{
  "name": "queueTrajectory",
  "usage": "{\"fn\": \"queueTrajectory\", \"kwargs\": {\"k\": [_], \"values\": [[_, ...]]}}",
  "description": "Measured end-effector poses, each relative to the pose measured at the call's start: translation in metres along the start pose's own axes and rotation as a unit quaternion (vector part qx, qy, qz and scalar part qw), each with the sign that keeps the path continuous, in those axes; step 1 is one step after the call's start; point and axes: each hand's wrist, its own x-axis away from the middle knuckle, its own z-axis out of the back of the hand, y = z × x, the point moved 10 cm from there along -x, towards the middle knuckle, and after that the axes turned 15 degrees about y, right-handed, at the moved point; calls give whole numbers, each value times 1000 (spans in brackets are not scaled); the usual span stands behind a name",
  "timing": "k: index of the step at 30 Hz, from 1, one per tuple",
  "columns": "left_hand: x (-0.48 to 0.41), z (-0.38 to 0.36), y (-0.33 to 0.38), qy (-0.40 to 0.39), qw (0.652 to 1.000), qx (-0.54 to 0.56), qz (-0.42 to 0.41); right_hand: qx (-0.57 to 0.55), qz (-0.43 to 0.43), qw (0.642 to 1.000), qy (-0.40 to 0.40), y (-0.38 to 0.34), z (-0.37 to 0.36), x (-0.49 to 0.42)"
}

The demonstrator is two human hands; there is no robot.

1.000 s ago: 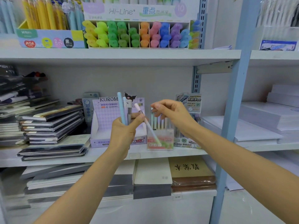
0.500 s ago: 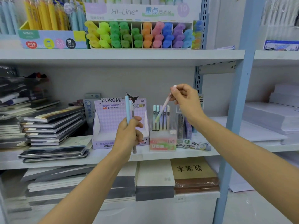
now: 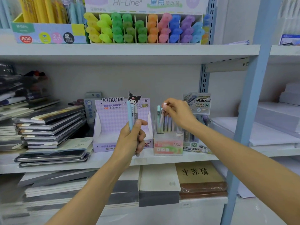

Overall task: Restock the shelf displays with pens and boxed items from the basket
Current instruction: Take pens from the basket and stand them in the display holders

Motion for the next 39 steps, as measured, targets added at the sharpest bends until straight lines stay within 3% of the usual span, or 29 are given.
{"fn": "queueTrajectory", "kwargs": {"k": [6, 14, 20, 24, 27, 31, 35, 39], "values": [[-5, -6, -10, -22, 999, 0, 32, -12, 15, 1000, -24, -3, -10, -4], [-5, -11, -10, -54, 998, 19, 24, 85, 75, 992, 48, -1, -5, -10], [2, -19, -7, -86, 996, 1, 6, 115, 39, 993, 13, 9, -6, -8], [7, -26, -4, -104, 995, 0, 3, -23, 6, 1000, 13, -10, 8, -4], [12, -34, -2, -115, 993, 2, 10, -176, -82, 977, -90, -20, -5, 14], [22, -43, 1, -138, 990, -9, 5, -242, -105, 953, -151, -31, -13, 31], [25, -41, 4, -128, 991, -3, 25, -285, -122, 944, -111, -32, 1, 28], [19, -23, 0, -60, 997, -39, 43, -318, -140, 938, -10, -25, 33, 13]]}}
